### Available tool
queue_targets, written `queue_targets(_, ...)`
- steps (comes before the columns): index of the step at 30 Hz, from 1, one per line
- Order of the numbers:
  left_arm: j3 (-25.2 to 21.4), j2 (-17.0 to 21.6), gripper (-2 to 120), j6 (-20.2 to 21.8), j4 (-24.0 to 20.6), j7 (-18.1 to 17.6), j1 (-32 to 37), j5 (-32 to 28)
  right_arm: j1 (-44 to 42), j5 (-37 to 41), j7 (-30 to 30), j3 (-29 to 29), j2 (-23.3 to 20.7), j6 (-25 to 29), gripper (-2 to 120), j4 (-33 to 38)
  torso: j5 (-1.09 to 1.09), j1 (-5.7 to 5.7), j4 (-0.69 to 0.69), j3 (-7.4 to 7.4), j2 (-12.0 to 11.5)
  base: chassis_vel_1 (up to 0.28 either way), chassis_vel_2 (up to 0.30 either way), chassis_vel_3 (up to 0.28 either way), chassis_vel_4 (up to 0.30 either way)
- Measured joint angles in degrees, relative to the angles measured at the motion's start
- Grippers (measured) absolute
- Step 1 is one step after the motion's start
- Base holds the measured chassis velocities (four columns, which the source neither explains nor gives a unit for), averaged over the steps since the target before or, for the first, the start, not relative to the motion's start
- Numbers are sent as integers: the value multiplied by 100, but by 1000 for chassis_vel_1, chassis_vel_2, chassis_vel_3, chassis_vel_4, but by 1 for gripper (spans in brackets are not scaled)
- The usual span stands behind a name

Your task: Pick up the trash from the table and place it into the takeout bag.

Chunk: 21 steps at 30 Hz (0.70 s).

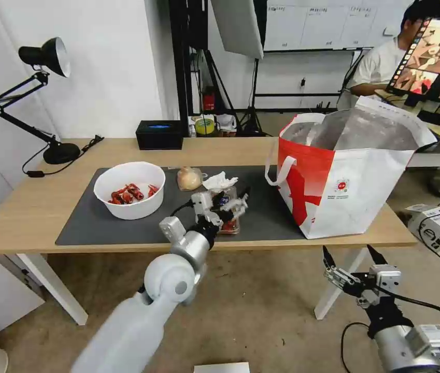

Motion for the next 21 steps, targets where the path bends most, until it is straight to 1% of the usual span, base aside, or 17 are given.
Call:
queue_targets(1, 64, 152, 65, -34, 93, 176, -111, 173, 64, 314, 31, 37, -133, -48, 100, 2, 0, 0, -1, 0, 0, 0, 0, 0, 0)
queue_targets(2, 64, 152, 65, -34, 93, 176, -111, 173, 64, 314, 31, 37, -133, -48, 100, 2, 0, 0, -1, 0, 0, 0, 0, 0, 0)
queue_targets(5, 296, 553, 51, -63, 284, 410, -441, 326, 263, 1127, 91, 97, -437, -148, 100, -10, 1, 1, 0, 0, 0, 0, 0, 0, 0)
queue_targets(6, 296, 553, 51, -63, 284, 410, -441, 326, 263, 1127, 91, 97, -437, -148, 100, -10, 1, 1, 0, 0, 0, 0, 0, 0, 0)
queue_targets(9, 459, 789, 36, -80, 533, 568, -608, 447, 543, 1718, 109, 73, -714, -224, 100, -115, 0, 1, 0, 1, 0, 0, 0, 0, 0)
queue_targets(10, 459, 789, 36, -80, 533, 568, -608, 447, 543, 1718, 109, 73, -714, -224, 100, -115, 0, 1, 0, 1, 0, 0, 0, 0, 0)
queue_targets(11, 485, 825, 32, -94, 581, 610, -623, 497, 594, 1798, 113, 56, -762, -239, 100, -135, 1, 1, -1, 1, 0, 0, 0, 0, 0)
queue_targets(13, 532, 918, 20, -145, 715, 727, -639, 680, 810, 2216, 145, -44, -972, -304, 100, -223, 0, 1, -1, 1, 0, 0, 0, 0, 0)
queue_targets(14, 532, 918, 20, -145, 715, 727, -639, 680, 810, 2216, 145, -44, -972, -304, 100, -223, 0, 1, -1, 1, 0, 0, 0, 0, 0)
queue_targets(16, 534, 954, 11, -169, 766, 752, -620, 723, 1085, 2784, 305, -168, -1202, -381, 100, -320, 0, 1, -1, 1, 0, 0, 0, 0, 0)
queue_targets(17, 534, 954, 11, -169, 766, 752, -620, 723, 1085, 2784, 305, -168, -1202, -381, 100, -320, 0, 1, -1, 1, 0, 0, 0, 0, 0)
queue_targets(19, 528, 965, 1, -182, 805, 754, -598, 726, 1425, 3496, 613, -346, -1424, -471, 100, -435, 1, 1, 0, 1, 0, 0, 0, 0, 0)
queue_targets(20, 527, 967, 0, -185, 828, 753, -595, 726, 1580, 3828, 745, -425, -1513, -511, 100, -487, 1, 1, 0, 1, 0, 0, 0, 0, 0)
queue_targets(21, 527, 967, 0, -185, 828, 753, -595, 726, 1580, 3828, 745, -425, -1513, -511, 100, -487, 1, 1, 0, 1, 0, 0, 0, 0, 0)
